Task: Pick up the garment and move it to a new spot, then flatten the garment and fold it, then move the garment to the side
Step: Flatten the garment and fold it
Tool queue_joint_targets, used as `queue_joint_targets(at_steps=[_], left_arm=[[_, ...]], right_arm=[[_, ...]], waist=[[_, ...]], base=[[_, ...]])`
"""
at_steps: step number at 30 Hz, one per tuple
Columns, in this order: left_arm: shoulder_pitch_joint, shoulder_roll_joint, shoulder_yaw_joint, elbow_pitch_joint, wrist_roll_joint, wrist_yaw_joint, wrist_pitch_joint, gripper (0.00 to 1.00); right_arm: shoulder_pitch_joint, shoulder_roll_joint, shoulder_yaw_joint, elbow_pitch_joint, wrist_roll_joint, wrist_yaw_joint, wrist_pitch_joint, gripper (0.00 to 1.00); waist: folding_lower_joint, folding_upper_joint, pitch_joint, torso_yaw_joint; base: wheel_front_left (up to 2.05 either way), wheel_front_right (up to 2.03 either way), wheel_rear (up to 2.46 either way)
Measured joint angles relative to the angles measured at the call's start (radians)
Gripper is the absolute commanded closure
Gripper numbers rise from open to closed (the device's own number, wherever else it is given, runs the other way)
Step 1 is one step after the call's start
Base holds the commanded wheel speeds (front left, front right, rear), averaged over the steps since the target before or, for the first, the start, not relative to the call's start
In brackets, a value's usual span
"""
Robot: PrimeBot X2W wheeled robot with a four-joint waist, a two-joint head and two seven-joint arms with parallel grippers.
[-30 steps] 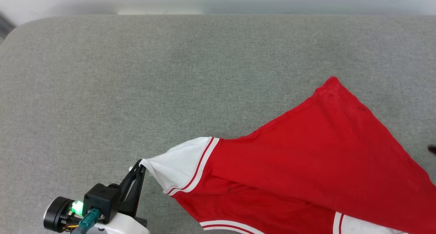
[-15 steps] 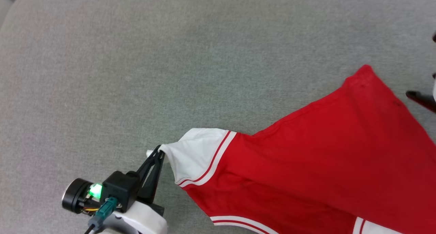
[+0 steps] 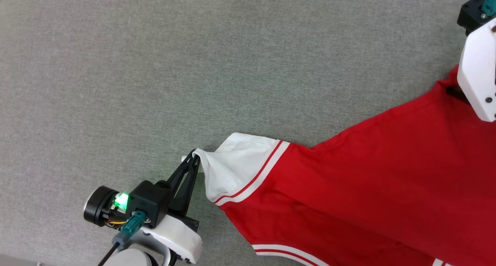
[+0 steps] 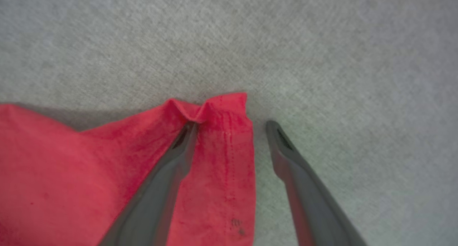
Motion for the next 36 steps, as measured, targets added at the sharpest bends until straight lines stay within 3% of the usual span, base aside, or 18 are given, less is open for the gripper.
queue_joint_targets(at_steps=[2, 3, 4, 11, 21, 28, 36], left_arm=[[0.000, -0.004, 0.001, 0.009, -0.001, -0.006, -0.001, 1.00], [0.000, -0.007, 0.002, 0.015, -0.003, -0.007, -0.002, 1.00], [0.000, -0.009, 0.004, 0.021, -0.003, -0.008, -0.003, 1.00], [-0.002, -0.005, 0.007, 0.057, -0.003, -0.026, -0.010, 1.00], [-0.147, 0.044, 0.056, 0.080, 0.039, -0.065, 0.004, 1.00], [-0.382, 0.061, 0.102, 0.087, 0.079, -0.146, 0.064, 1.00], [-0.710, 0.039, 0.161, 0.207, 0.117, -0.268, 0.120, 1.00]], right_arm=[[-0.011, -0.012, 0.027, 0.002, 0.022, -0.002, -0.005, 0.00], [-0.016, -0.016, 0.040, 0.001, 0.030, -0.001, -0.022, 0.47], [-0.017, -0.019, 0.049, 0.003, 0.037, -0.001, -0.040, 1.00], [-0.028, -0.012, 0.080, 0.037, 0.088, 0.000, -0.210, 1.00], [-0.028, -0.035, 0.090, -0.036, 0.169, 0.001, -0.452, 1.00], [-0.105, -0.004, -0.003, -0.040, 0.154, 0.001, -0.608, 1.00], [-0.254, 0.078, -0.099, 0.033, 0.059, 0.001, -0.688, 1.00]], waist=[[0.0000, 0.0000, 0.006, 0.004], [0.0000, 0.0000, 0.005, 0.003], [0.0000, 0.0000, 0.003, 0.001], [0.0001, 0.0000, -0.056, -0.021], [0.0000, 0.0000, -0.186, -0.083], [0.0000, 0.0000, -0.216, -0.152], [0.0001, 0.0000, -0.164, -0.196]], base=[[0.00, 0.00, 0.00], [0.00, 0.00, 0.00], [0.00, 0.00, 0.00], [0.00, 0.00, 0.00], [0.00, 0.00, 0.00], [0.00, 0.00, 0.00], [0.00, 0.00, 0.00]])
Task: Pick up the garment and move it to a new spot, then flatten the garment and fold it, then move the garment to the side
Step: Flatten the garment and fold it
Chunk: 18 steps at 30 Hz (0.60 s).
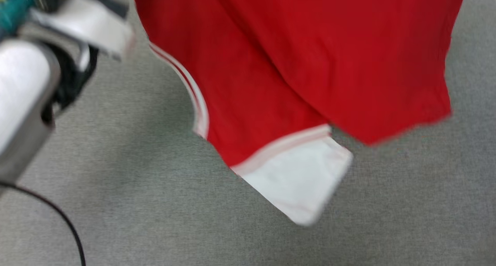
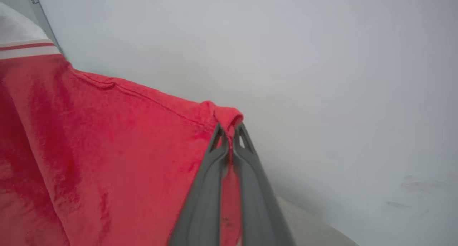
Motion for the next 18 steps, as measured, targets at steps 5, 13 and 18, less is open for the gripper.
queue_joint_targets(at_steps=[5, 13, 18], left_arm=[[-0.213, -0.052, 0.012, 0.098, 0.036, -0.074, 0.031, 1.00], [-0.543, -0.156, 0.024, 0.293, 0.088, -0.170, 0.040, 1.00], [-0.716, -0.200, 0.028, 0.417, 0.114, -0.224, 0.031, 1.00]], right_arm=[[-0.133, 0.054, -0.046, 0.077, -0.079, 0.000, -0.025, 1.00], [-0.368, 0.117, -0.087, 0.212, -0.191, 0.000, -0.058, 1.00], [-0.502, 0.148, -0.091, 0.283, -0.231, 0.000, -0.076, 1.00]], waist=[[0.0000, 0.0000, 0.054, -0.017], [0.0001, 0.0000, 0.141, -0.023], [0.0000, 0.0000, 0.178, -0.022]], base=[[0.00, 0.00, 0.00], [0.00, 0.00, 0.00], [0.00, 0.00, 0.00]])
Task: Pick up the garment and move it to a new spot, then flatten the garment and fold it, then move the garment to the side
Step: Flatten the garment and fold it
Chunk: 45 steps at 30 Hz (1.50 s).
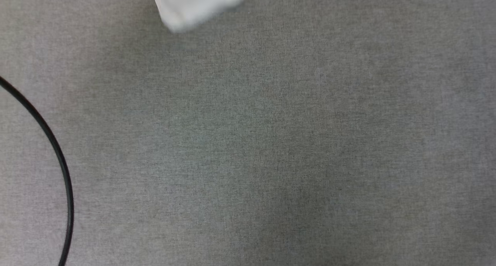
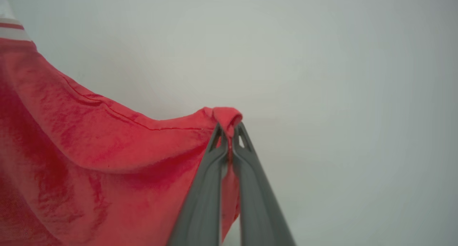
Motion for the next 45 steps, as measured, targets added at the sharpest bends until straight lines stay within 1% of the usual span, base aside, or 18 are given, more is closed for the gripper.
queue_joint_targets(at_steps=[3, 7, 12, 15, 17, 18, 23, 28, 31, 34, 38, 43, 45], left_arm=[[-0.089, -0.025, 0.012, 0.073, -0.002, -0.023, -0.008, 1.00], [-0.148, -0.036, 0.012, 0.161, 0.006, -0.044, -0.035, 1.00], [-0.158, -0.063, -0.003, 0.251, 0.005, -0.071, -0.073, 1.00], [-0.143, -0.073, -0.012, 0.298, 0.003, -0.080, -0.098, 1.00], [-0.114, -0.080, -0.026, 0.328, 0.000, -0.087, -0.109, 1.00], [-0.051, -0.097, -0.043, 0.367, -0.007, -0.096, -0.130, 1.00], [0.088, -0.099, -0.056, 0.405, -0.041, -0.107, -0.162, 1.00], [0.265, -0.086, -0.055, 0.379, -0.064, -0.104, -0.179, 1.00], [0.391, -0.073, -0.050, 0.328, -0.076, -0.086, -0.180, 1.00], [0.535, -0.041, -0.032, 0.250, -0.091, -0.058, -0.180, 1.00], [0.750, 0.005, -0.020, 0.134, -0.116, -0.006, -0.180, 1.00], [1.014, 0.063, -0.041, -0.006, -0.161, 0.049, -0.175, 1.00], [1.110, 0.092, -0.047, -0.065, -0.181, 0.084, -0.165, 1.00]], right_arm=[[-0.074, 0.016, 0.004, 0.042, -0.013, 0.000, -0.019, 1.00], [-0.121, 0.040, 0.042, 0.093, -0.021, 0.000, -0.041, 1.00], [-0.137, 0.053, 0.103, 0.144, -0.005, 0.000, -0.063, 1.00], [-0.115, 0.052, 0.165, 0.159, 0.005, 0.000, -0.071, 1.00], [-0.076, 0.051, 0.221, 0.161, 0.020, 0.000, -0.061, 1.00], [-0.011, 0.047, 0.261, 0.170, 0.067, 0.000, -0.082, 1.00], [0.106, 0.051, 0.325, 0.178, 0.138, 0.000, -0.131, 1.00], [0.238, 0.057, 0.384, 0.172, 0.215, 0.000, -0.180, 1.00], [0.322, 0.049, 0.428, 0.150, 0.255, 0.000, -0.205, 1.00], [0.407, 0.032, 0.468, 0.117, 0.298, 0.000, -0.228, 1.00], [0.522, 0.004, 0.515, 0.083, 0.355, 0.000, -0.260, 1.00], [0.668, -0.040, 0.574, 0.052, 0.414, 0.000, -0.289, 1.00], [0.720, -0.059, 0.602, 0.034, 0.431, 0.000, -0.293, 1.00]], waist=[[0.0000, 0.0000, 0.019, 0.001], [0.0000, 0.0000, 0.040, -0.002], [0.0000, 0.0000, 0.062, -0.002], [0.0000, 0.0000, 0.069, 0.002], [-0.0001, 0.0000, 0.068, 0.004], [0.0000, 0.0000, 0.062, 0.005], [0.0000, 0.0000, 0.034, 0.005], [-0.0001, 0.0000, -0.005, 0.001], [0.0000, 0.0000, -0.035, 0.000], [-0.0001, 0.0000, -0.071, -0.003], [-0.0001, 0.0000, -0.129, -0.005], [-0.0002, 0.0000, -0.214, -0.009], [-0.0002, 0.0000, -0.249, -0.010]], base=[[0.00, 0.00, 0.00], [0.00, 0.00, 0.00], [0.00, 0.00, 0.00], [0.00, 0.00, 0.00], [0.00, 0.00, 0.00], [0.00, 0.00, 0.00], [0.00, 0.00, 0.00], [0.00, 0.00, 0.00], [0.00, 0.00, 0.00], [0.00, 0.00, 0.00], [0.00, 0.00, 0.00], [0.00, 0.00, 0.00], [0.00, 0.00, 0.00]])
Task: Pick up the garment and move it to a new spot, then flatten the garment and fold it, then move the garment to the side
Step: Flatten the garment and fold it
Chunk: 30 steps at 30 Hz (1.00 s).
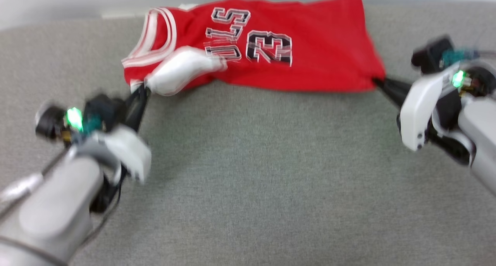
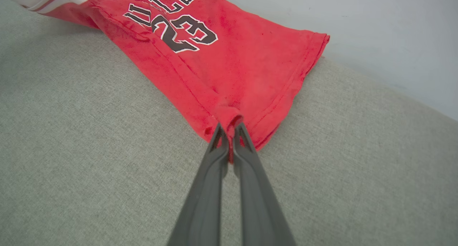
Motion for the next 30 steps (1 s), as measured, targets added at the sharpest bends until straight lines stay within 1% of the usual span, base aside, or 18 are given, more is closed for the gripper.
queue_joint_targets(at_steps=[4, 9, 12, 15, 17, 21, 23, 25, 27, 30], left_arm=[[0.186, 0.055, -0.020, -0.132, -0.038, 0.072, 0.033, 1.00], [0.401, 0.117, -0.043, -0.295, -0.092, 0.167, 0.065, 1.00], [0.512, 0.142, -0.057, -0.359, -0.114, 0.225, 0.071, 1.00], [0.609, 0.154, -0.064, -0.408, -0.145, 0.274, 0.070, 1.00], [0.660, 0.163, -0.074, -0.425, -0.161, 0.295, 0.070, 1.00], [0.733, 0.168, -0.107, -0.433, -0.177, 0.305, 0.076, 1.00], [0.768, 0.167, -0.112, -0.436, -0.201, 0.312, 0.079, 1.00], [0.799, 0.182, -0.127, -0.437, -0.200, 0.319, 0.090, 1.00], [0.828, 0.195, -0.140, -0.445, -0.204, 0.323, 0.097, 1.00], [0.836, 0.196, -0.140, -0.463, -0.209, 0.327, 0.094, 1.00]], right_arm=[[0.095, -0.042, 0.030, -0.045, 0.045, 0.000, -0.015, 1.00], [0.198, -0.103, 0.061, -0.090, 0.065, 0.000, -0.018, 1.00], [0.280, -0.143, 0.070, -0.116, 0.087, 0.000, -0.030, 1.00], [0.364, -0.182, 0.077, -0.156, 0.103, 0.000, -0.041, 1.00], [0.415, -0.209, 0.077, -0.183, 0.119, 0.000, -0.049, 1.00], [0.526, -0.254, 0.075, -0.224, 0.143, 0.000, -0.064, 1.00], [0.582, -0.273, 0.069, -0.249, 0.152, 0.000, -0.068, 1.00], [0.625, -0.292, 0.054, -0.269, 0.162, 0.000, -0.078, 1.00], [0.662, -0.306, 0.035, -0.287, 0.178, 0.000, -0.078, 1.00], [0.702, -0.314, 0.014, -0.313, 0.178, 0.000, -0.068, 1.00]], waist=[[0.0000, 0.0000, -0.066, -0.002], [-0.0001, 0.0000, -0.134, -0.005], [-0.0002, 0.0000, -0.171, -0.004], [-0.0002, 0.0000, -0.205, 0.002], [-0.0002, 0.0000, -0.226, 0.007], [-0.0001, 0.0000, -0.266, 0.017], [-0.0001, 0.0000, -0.283, 0.023], [-0.0002, 0.0000, -0.296, 0.026], [-0.0002, 0.0000, -0.299, 0.026], [-0.0001, 0.0000, -0.288, 0.026]], base=[[0.00, 0.00, 0.00], [0.00, 0.00, 0.00], [0.00, 0.00, 0.00], [0.00, 0.00, 0.00], [0.00, 0.00, 0.00], [0.00, 0.00, 0.00], [0.00, 0.00, 0.00], [0.00, 0.00, 0.00], [0.00, 0.00, 0.00], [0.00, 0.00, 0.00]])
